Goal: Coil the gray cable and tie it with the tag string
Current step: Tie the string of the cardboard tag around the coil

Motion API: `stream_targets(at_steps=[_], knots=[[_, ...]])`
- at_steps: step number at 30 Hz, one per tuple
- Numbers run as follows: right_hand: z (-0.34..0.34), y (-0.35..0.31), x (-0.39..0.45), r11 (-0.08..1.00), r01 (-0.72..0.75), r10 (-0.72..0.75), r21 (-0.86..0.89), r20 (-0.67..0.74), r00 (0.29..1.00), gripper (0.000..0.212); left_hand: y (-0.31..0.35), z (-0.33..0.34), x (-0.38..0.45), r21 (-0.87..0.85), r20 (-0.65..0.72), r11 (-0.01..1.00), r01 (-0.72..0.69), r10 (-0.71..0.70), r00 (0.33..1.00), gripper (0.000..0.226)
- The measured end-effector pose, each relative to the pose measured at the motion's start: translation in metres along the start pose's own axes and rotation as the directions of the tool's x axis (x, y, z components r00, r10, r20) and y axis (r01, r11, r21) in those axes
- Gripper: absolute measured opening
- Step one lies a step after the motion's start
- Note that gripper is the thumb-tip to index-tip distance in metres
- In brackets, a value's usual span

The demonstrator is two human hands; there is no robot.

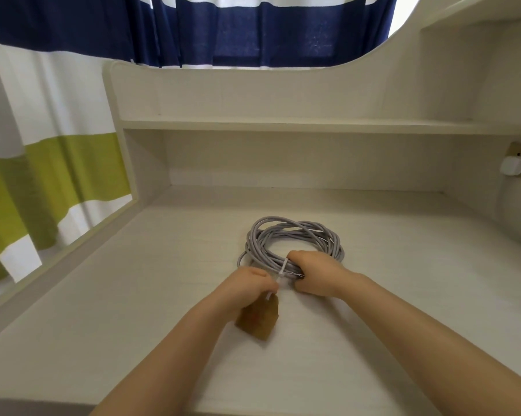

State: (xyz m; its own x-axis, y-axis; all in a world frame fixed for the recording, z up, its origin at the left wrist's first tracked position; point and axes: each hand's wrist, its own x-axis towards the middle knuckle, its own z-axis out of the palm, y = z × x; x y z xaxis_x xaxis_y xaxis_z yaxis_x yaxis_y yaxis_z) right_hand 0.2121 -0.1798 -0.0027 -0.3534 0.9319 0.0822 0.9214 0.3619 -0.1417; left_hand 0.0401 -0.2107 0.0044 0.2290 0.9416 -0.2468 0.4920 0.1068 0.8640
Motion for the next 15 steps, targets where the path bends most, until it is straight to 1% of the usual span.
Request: stream_targets(at_steps=[2, 4, 5, 7, 9, 11, 13, 15], knots=[[-0.008, -0.001, -0.002, 0.994, -0.02, 0.023, 0.11, -0.026, 0.999, 0.019, -0.001, 0.0, -0.002, -0.02, 0.023, 1.0, 0.019, -0.018, 1.0, 0.025], [-0.019, -0.002, -0.002, 0.967, -0.023, 0.039, 0.255, -0.056, 0.998, 0.016, 0.001, 0.001, -0.001, -0.094, 0.017, 0.995, 0.034, -0.033, 0.999, 0.012], [-0.026, -0.003, -0.003, 0.951, -0.011, 0.035, 0.308, -0.073, 0.997, 0.02, 0.002, 0.002, -0.001, -0.123, 0.001, 0.992, 0.034, -0.034, 0.999, 0.007], [-0.036, -0.006, -0.005, 0.933, 0.01, 0.024, 0.36, -0.092, 0.995, 0.036, 0.006, 0.004, 0.002, -0.147, -0.043, 0.988, 0.048, -0.055, 0.998, 0.008], [-0.041, -0.006, -0.007, 0.923, 0.022, 0.017, 0.383, -0.098, 0.995, 0.043, 0.01, 0.005, 0.004, -0.143, -0.088, 0.987, 0.074, -0.087, 0.992, 0.015], [-0.042, -0.005, -0.007, 0.929, 0.036, -0.003, 0.368, -0.088, 0.996, 0.04, 0.011, 0.005, 0.004, -0.124, -0.107, 0.988, 0.091, -0.104, 0.989, 0.026], [-0.039, -0.001, -0.005, 0.95, 0.046, -0.025, 0.309, -0.071, 0.997, 0.033, 0.011, 0.005, 0.001, -0.079, -0.067, 0.991, 0.104, -0.11, 0.992, 0.025], [-0.035, 0.004, -0.003, 0.972, 0.032, -0.022, 0.232, -0.048, 0.999, 0.027, 0.013, 0.005, -0.006, -0.008, 0.008, 0.998, 0.065, -0.065, 0.998, 0.015]])
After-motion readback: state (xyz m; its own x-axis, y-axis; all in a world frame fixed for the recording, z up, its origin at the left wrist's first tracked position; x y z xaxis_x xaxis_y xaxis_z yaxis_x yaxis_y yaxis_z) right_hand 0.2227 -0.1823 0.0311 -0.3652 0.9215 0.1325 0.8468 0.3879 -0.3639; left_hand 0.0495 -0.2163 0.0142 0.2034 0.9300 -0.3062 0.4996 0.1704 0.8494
